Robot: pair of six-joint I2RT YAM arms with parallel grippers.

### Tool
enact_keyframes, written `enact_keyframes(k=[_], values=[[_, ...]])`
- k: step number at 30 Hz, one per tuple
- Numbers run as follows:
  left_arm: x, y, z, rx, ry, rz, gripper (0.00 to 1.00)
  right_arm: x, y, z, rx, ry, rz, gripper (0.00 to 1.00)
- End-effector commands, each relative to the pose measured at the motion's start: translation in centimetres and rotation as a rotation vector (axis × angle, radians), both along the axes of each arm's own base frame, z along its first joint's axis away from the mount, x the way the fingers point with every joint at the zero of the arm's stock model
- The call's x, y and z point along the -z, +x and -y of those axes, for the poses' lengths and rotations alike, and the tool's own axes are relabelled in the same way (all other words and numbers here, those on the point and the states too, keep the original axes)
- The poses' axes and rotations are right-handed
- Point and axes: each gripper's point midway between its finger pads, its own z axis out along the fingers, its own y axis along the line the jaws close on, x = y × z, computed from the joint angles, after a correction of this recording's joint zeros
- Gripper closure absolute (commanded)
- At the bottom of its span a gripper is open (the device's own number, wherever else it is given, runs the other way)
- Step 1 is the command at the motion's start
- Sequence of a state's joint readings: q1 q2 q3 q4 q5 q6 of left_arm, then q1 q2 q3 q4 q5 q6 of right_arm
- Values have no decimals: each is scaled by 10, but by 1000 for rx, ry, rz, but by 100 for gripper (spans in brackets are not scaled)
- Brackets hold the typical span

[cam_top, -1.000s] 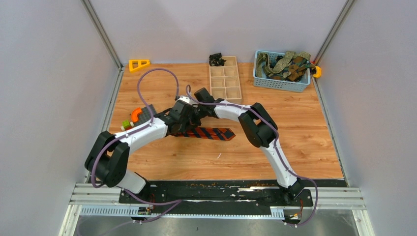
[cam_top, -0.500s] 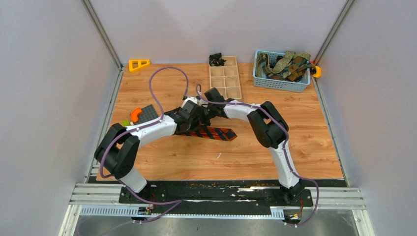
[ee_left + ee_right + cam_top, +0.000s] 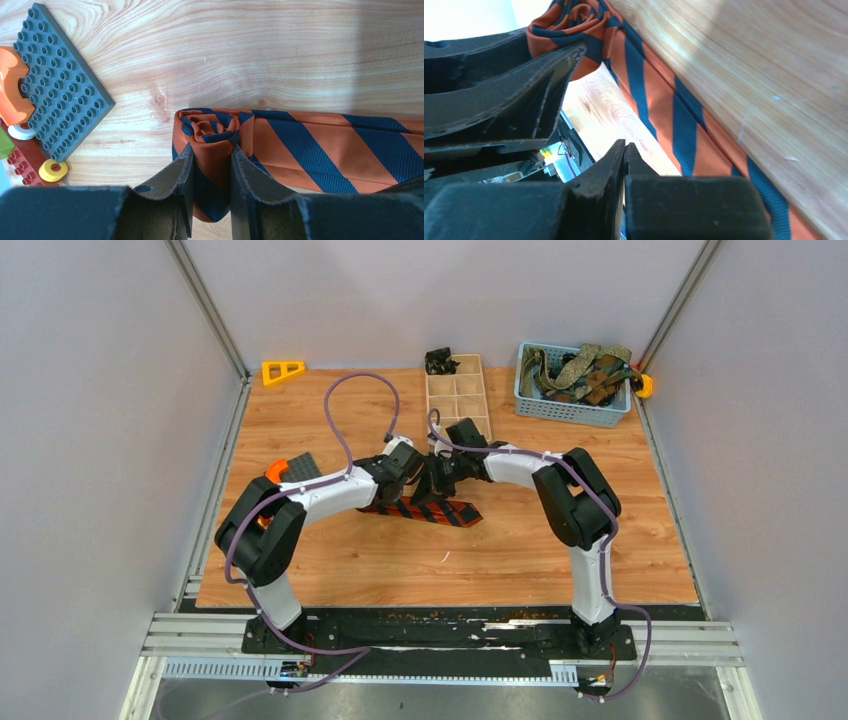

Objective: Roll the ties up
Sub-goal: Roll the tie at the center of the board.

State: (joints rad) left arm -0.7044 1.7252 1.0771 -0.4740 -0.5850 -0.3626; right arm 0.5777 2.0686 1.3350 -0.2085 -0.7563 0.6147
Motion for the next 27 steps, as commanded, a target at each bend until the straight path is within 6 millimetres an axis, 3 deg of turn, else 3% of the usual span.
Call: enact_keyframes(k=[1, 10, 27], values=[[5, 0, 14, -18, -36, -20, 71, -23, 7, 4, 3, 33, 92, 98], [-1, -2, 28, -9, -85, -51, 52, -28, 9, 4, 4, 39, 99, 98], [-8, -6, 54, 49, -242, -73, 42, -42, 12, 4, 11, 44, 124, 99]])
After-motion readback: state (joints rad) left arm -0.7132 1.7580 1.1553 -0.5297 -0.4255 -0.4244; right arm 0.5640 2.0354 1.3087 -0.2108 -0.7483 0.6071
